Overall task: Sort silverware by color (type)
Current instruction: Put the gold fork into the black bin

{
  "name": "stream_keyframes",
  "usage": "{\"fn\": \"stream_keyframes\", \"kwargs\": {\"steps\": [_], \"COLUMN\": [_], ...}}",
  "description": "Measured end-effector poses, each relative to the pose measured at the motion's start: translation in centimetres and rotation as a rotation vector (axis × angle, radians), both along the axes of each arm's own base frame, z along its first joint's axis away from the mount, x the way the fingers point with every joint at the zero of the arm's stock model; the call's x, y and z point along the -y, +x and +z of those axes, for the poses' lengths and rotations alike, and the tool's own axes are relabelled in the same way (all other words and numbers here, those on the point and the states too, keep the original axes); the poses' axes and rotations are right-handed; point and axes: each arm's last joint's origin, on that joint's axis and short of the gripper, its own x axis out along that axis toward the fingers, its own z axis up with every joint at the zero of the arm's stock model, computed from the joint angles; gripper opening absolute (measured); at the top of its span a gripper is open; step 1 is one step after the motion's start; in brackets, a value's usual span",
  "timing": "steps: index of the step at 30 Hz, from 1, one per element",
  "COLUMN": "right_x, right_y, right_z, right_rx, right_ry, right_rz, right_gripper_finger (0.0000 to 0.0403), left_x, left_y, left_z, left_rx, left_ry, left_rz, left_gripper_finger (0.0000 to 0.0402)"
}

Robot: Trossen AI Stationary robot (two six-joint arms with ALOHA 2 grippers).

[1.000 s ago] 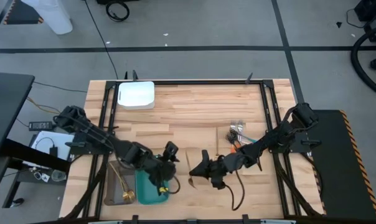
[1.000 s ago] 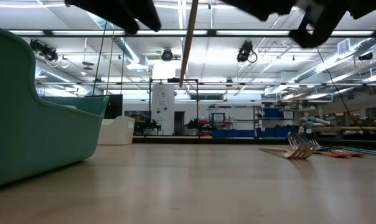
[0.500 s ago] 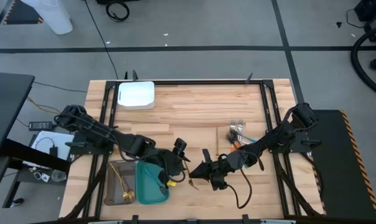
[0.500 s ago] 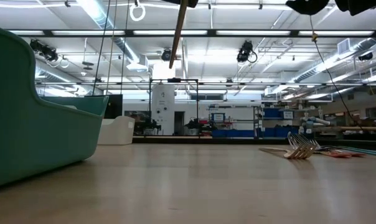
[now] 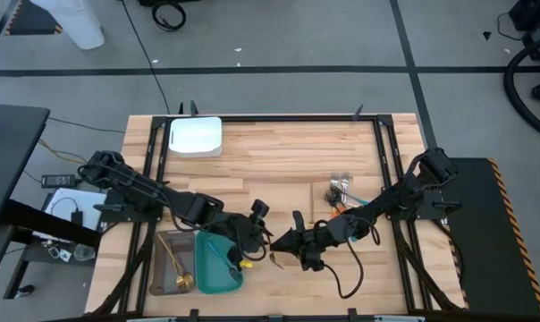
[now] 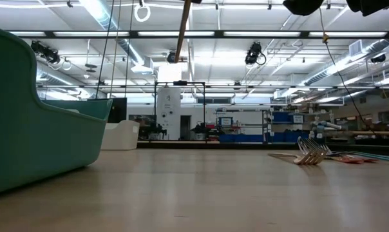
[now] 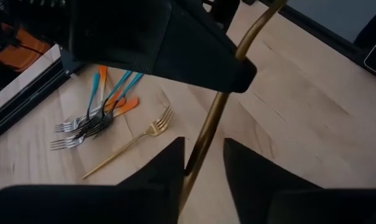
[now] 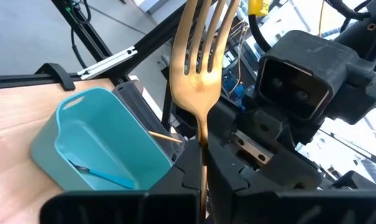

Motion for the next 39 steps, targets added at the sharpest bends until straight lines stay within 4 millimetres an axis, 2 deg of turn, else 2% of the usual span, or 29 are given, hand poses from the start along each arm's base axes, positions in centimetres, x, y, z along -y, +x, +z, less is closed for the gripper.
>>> {"fn": "stream_keyframes", "kwargs": {"steps": [7, 10, 14, 19, 27, 32, 39], "right_x": [0.0, 0.0, 0.0, 0.0, -0.2, -0.1, 0.2], "right_y": [0.0, 0.0, 0.0, 0.0, -0.2, -0.1, -0.2], "right_z": [0.0, 0.0, 0.0, 0.0, -0.1, -0.5, -1.6], "right_rx": [-0.001, -0.002, -0.008, -0.010, -0.016, -0.057, -0.167], "right_ry": [0.005, 0.013, 0.046, 0.048, 0.049, 0.032, 0.097], "right_rz": [0.001, 0.004, -0.009, -0.002, -0.021, -0.084, -0.173], "right_gripper_finger": [0.0014, 0.0019, 0.0044, 0.0097, 0.0172, 0.0192, 0.0190], "left_x": [0.0, 0.1, 0.4, 1.4, 3.4, 4.9, 6.1], "left_y": [0.0, -0.1, -0.2, -0.7, -2.8, -4.6, -7.3], "left_z": [0.0, 0.0, -0.1, -0.1, -0.9, -1.1, -0.9], "left_rx": [-0.004, -0.007, -0.007, 0.001, -0.066, -0.106, -0.143], "left_ry": [0.005, -0.001, 0.005, 0.065, 0.227, 0.309, 0.370], "left_rz": [-0.003, -0.018, -0.034, -0.025, -0.014, -0.034, 0.024], "left_gripper_finger": [0.0047, 0.0031, 0.0031, 0.0031, 0.0031, 0.0031, 0.0031]}}
